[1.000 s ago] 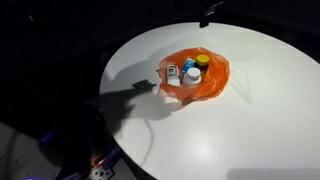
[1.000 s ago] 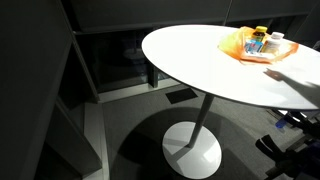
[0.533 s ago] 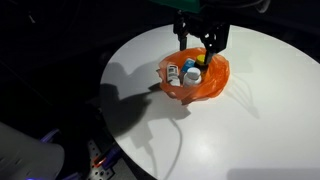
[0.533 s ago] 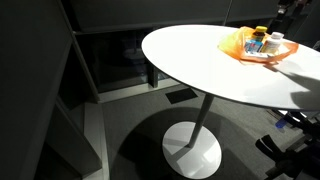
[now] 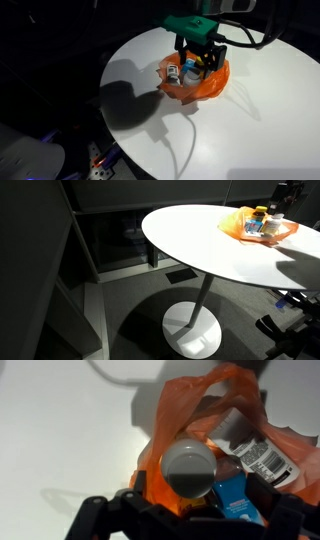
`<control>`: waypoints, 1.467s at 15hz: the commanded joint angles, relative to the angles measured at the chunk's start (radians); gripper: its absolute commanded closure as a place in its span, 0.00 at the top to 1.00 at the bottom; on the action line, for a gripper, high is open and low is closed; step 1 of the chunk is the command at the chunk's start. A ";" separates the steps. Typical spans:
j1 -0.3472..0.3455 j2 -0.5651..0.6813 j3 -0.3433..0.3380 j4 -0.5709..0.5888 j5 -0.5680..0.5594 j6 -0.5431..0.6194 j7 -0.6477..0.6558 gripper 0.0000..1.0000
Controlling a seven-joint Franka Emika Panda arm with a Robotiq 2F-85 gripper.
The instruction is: Pick up the white medicine bottle from the orange plastic and put it on the table
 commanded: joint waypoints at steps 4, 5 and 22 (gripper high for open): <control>-0.010 0.013 0.007 0.037 -0.016 -0.039 0.016 0.49; -0.006 -0.003 0.006 0.034 -0.028 -0.046 0.032 0.40; 0.139 -0.180 0.142 0.021 -0.048 -0.202 0.083 0.19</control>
